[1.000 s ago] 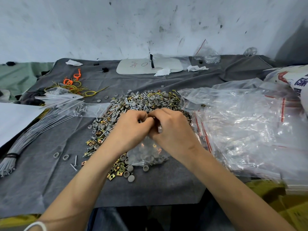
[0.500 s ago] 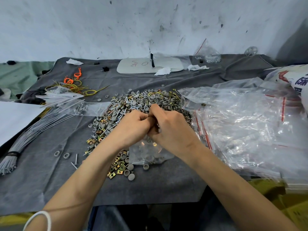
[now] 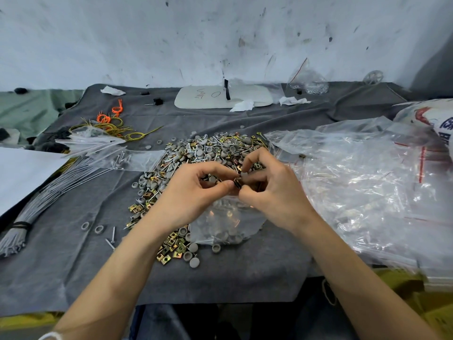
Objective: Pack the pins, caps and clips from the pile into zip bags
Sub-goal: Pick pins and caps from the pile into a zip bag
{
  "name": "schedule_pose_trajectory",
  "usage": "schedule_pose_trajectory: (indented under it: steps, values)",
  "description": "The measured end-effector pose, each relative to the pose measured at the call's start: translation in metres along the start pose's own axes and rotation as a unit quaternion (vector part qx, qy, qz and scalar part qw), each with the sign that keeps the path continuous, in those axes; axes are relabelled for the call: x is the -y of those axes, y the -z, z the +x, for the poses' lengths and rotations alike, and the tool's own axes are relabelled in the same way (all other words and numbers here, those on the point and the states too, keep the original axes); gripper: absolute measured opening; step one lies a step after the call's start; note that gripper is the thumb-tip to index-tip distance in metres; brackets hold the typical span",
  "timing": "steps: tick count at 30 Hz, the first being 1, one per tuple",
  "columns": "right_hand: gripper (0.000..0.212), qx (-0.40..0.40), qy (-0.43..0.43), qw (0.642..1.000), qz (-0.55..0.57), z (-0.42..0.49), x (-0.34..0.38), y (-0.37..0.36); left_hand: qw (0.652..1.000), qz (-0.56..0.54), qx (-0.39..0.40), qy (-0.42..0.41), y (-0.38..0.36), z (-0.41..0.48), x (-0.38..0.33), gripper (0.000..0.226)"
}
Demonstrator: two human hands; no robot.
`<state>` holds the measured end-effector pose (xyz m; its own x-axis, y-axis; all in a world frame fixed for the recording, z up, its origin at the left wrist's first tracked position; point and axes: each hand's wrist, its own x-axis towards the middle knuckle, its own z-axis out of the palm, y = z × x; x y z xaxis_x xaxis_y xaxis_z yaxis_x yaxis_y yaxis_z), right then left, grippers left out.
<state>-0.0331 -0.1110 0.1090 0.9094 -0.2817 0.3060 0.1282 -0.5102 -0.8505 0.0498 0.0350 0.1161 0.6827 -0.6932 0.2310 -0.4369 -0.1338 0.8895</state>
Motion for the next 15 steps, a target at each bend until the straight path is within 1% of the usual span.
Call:
schedule_pose_trajectory:
  steps: [3, 8, 12, 15]
  values:
    - [0.035, 0.006, 0.007, 1.0, -0.009, -0.0016, 0.001, -0.0005, 1.0, 0.016, -0.011, 0.008, 0.0002, -0.0005, 0.0009, 0.025]
    - [0.031, 0.014, 0.014, 1.0, -0.013, -0.0043, 0.002, -0.0023, 1.0, 0.009, -0.021, 0.02, -0.0014, -0.0018, 0.0021, 0.023]
    - [0.023, 0.029, 0.002, 1.0, -0.013, -0.0061, 0.0018, -0.0016, 0.997, -0.031, -0.032, 0.056, -0.0045, -0.0045, 0.0042, 0.024]
    - [0.021, 0.036, 0.006, 0.999, -0.014, -0.0066, 0.0034, -0.0004, 0.996, -0.041, -0.04, 0.071, -0.0073, -0.0049, 0.0043, 0.026]
